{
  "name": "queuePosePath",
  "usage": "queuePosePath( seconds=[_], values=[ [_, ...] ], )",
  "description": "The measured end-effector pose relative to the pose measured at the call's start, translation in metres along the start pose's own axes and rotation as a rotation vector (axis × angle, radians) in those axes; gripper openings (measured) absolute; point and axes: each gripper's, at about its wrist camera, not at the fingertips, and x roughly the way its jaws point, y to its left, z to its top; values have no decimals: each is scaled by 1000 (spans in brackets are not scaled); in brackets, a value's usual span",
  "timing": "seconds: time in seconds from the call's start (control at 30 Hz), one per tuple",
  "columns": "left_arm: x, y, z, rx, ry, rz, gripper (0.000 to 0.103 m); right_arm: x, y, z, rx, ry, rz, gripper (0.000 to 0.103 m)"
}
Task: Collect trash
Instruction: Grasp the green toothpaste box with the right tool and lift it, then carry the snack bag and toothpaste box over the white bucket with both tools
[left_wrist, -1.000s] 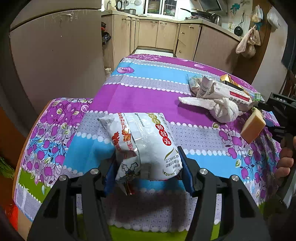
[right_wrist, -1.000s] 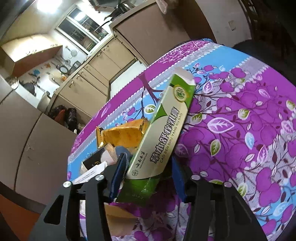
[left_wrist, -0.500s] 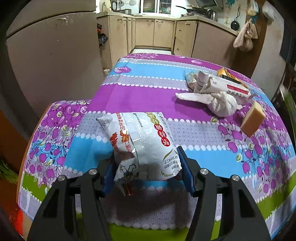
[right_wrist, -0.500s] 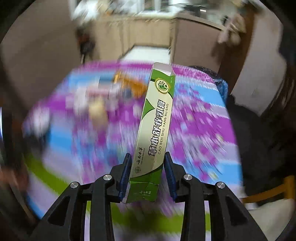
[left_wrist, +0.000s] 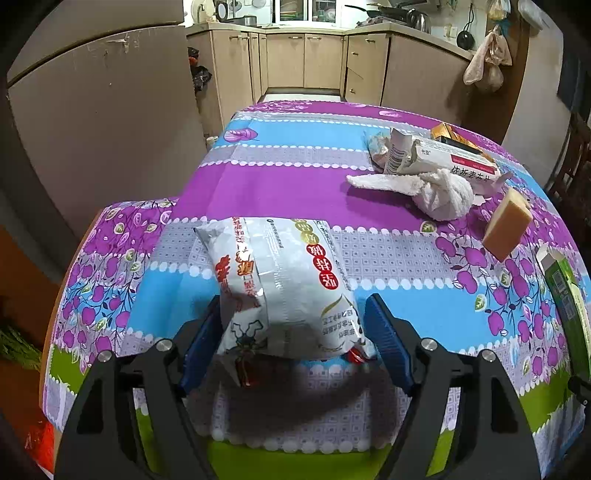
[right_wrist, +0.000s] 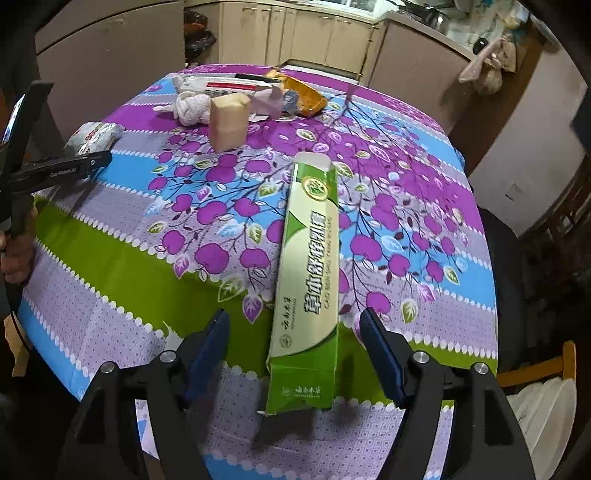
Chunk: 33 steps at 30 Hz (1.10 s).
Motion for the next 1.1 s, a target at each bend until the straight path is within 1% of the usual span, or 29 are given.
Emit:
queuePosePath(
  seconds=[0.03,0.07,0.1,0.13,0.2,0.27,0.3,0.37,0.47,0.53,0.63,0.9,1.1],
  values=[
    [0,0,0,0,0,-1,73,3,-2,-1,17,5,2,72],
    [0,0,0,0,0,-1,73,7,-6,0,30,4,19,62],
    [0,0,0,0,0,-2,73,6,-7,-1,48,-6,47,44],
    [0,0,0,0,-1,-2,73,5,-7,-3,58,-13,61,38],
    [-1,-2,0,9,-7,-6,66,3,-3,-5,53,-34,57,37],
    [-3,-4,-1,17,-14,-6,54,3,-4,-7,76,-62,93,36],
    [-3,-4,-1,17,-18,-4,53,2,-5,-8,84,-69,99,36],
    [-4,-4,-1,19,-20,0,52,-4,-6,-10,105,-97,104,36],
    [-10,-7,-6,26,-23,31,50,-18,-9,-12,127,-145,95,36],
    [-15,-8,-8,27,-21,29,50,-28,-13,-15,146,-171,91,36],
    [-30,-15,-12,49,-41,36,49,-43,-22,-19,180,-205,75,36],
    [-76,-33,-9,90,-139,33,49,-63,-27,-27,208,-241,74,36],
    [-107,-51,-4,125,-211,22,49,-85,-40,-35,249,-285,65,36]
  ],
)
